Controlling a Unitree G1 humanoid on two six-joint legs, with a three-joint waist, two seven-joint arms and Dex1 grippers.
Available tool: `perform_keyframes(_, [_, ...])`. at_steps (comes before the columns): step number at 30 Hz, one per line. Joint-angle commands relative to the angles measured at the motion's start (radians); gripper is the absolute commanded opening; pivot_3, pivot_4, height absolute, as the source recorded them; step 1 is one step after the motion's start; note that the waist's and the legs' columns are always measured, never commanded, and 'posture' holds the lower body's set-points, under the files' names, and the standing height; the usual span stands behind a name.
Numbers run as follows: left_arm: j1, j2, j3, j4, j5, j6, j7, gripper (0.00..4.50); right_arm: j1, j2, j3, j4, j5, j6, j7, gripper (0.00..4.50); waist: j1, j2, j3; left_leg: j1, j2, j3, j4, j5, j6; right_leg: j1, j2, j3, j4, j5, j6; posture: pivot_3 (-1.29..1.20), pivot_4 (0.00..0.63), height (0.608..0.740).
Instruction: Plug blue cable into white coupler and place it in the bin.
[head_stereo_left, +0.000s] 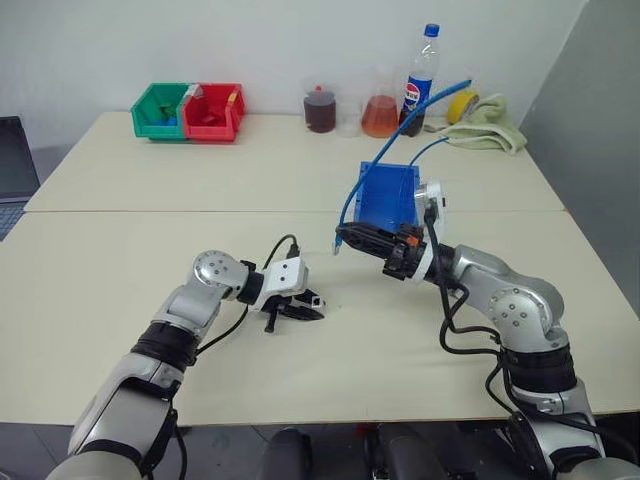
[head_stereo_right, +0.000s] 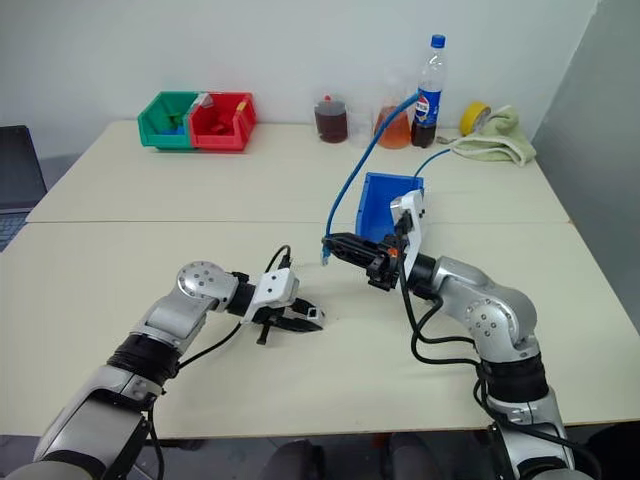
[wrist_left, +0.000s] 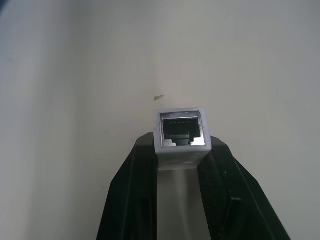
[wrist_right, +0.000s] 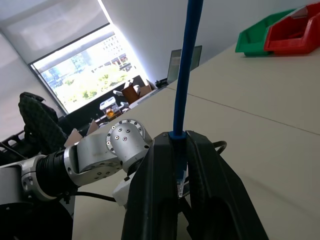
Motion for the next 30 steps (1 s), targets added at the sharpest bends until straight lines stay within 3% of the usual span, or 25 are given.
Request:
perform_keyframes(1, [0.034,-0.018,-0.015,0.011,0.038,0.004,0.034,0.79,0.051,-0.001,0.068,-0.014,-0.106,-0.151,0.079,0.05,0.005,0.000,0.000,0.000,0.000,0.000,0.000,0.000,0.001,0.000,0.000,0.000,0.000,-0.001,0.002,0.00,0.150,0.740])
perform_keyframes(7, [0.070,-0.008,0.031,-0.047,-0.010,0.086,0.027,0.79,0.103,0.025,0.113,0.051,-0.219,-0.315,0.126,0.05,0.001,0.000,0.000,-0.001,0.001,0.000,0.008,0.001,0.002,0.001,0.001,0.000,0.001,0.000,0.007,0.00,0.150,0.740])
perform_keyframes(30, [0.045,0.001,0.080,-0.093,-0.066,0.198,-0.029,0.79,0.148,0.157,0.181,0.261,-0.383,-0.561,0.183,0.05,0.000,0.000,0.000,-0.002,0.002,0.000,0.009,0.001,0.002,0.000,0.002,0.001,0.002,0.003,0.002,0.00,0.150,0.740])
